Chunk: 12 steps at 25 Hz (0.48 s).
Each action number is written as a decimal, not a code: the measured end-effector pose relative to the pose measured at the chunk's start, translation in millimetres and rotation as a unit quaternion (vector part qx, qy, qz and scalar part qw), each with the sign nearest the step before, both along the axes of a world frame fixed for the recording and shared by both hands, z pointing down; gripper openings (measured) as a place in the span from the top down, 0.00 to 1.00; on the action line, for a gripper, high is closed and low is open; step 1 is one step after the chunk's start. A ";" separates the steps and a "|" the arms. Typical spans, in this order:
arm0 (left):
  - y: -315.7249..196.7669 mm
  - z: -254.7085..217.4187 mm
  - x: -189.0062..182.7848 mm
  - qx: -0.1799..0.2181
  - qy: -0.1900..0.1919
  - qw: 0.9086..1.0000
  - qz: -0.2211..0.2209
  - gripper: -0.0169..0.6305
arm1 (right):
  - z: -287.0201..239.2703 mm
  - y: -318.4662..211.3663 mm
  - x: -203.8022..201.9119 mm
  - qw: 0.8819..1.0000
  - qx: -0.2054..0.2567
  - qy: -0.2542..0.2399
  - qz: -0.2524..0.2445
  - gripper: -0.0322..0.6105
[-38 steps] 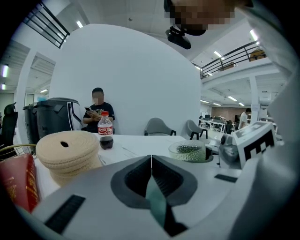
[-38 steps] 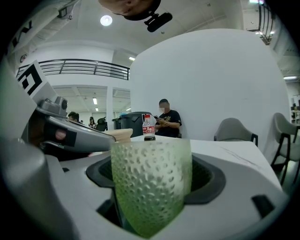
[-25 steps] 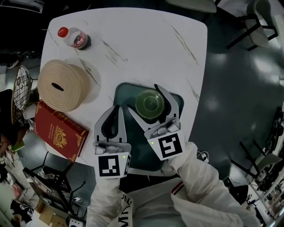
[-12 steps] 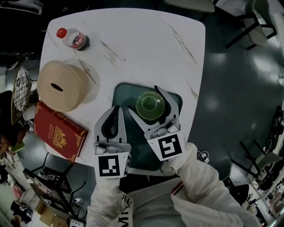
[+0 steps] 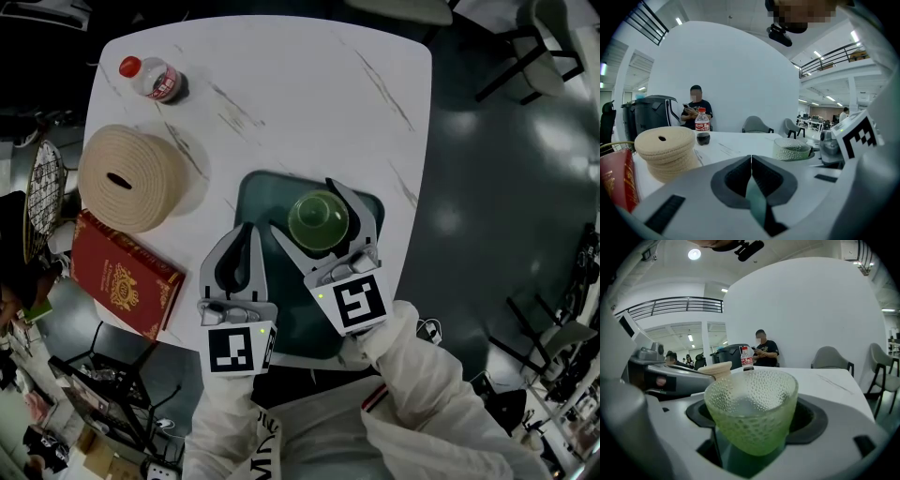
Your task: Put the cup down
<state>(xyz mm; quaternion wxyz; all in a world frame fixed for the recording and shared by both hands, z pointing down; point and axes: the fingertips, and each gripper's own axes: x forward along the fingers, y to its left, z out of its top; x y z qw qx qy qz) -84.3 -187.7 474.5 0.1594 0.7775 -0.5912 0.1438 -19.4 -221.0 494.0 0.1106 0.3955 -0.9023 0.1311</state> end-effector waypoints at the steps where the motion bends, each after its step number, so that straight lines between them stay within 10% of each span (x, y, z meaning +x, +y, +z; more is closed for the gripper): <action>1: 0.4 -0.1 0.2 0.000 0.000 1.000 0.000 0.95 | 1.2 0.7 -0.3 1.000 -0.002 0.004 -0.002 0.33; 12: 8.3 -1.6 2.0 0.001 0.000 1.000 0.001 0.95 | 2.6 2.5 2.1 1.000 -0.012 0.015 0.000 0.33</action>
